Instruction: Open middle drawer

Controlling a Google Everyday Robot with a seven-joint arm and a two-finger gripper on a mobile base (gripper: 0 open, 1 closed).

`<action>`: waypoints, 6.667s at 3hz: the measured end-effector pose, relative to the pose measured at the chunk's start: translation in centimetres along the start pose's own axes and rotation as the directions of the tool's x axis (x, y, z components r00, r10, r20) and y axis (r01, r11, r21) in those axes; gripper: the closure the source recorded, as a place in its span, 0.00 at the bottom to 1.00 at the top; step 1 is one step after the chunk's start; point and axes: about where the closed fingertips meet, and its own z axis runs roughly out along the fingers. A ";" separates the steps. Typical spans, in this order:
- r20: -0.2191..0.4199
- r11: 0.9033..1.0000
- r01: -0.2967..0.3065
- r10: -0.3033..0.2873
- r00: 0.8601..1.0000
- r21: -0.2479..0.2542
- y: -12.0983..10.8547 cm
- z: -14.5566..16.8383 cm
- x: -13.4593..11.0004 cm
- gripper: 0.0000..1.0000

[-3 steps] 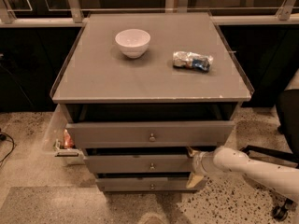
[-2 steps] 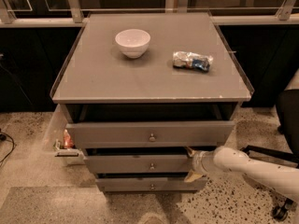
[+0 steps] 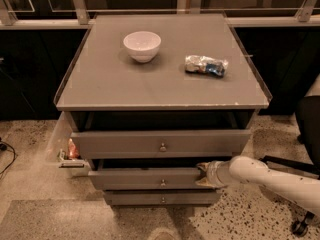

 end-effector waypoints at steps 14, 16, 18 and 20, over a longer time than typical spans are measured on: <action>0.219 0.996 0.026 -0.005 0.976 -0.090 6.8 -3.5 -0.8 0.61; 0.217 0.994 0.049 -0.027 0.976 -0.097 8.4 -4.4 -0.7 1.00; 0.210 0.993 0.058 -0.036 0.977 -0.101 9.6 -4.9 -0.6 0.82; 0.237 0.993 0.058 -0.032 0.971 -0.106 9.3 -4.8 -0.9 0.36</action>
Offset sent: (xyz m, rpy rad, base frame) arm 0.0000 0.0000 0.0049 0.0000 0.0000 0.0000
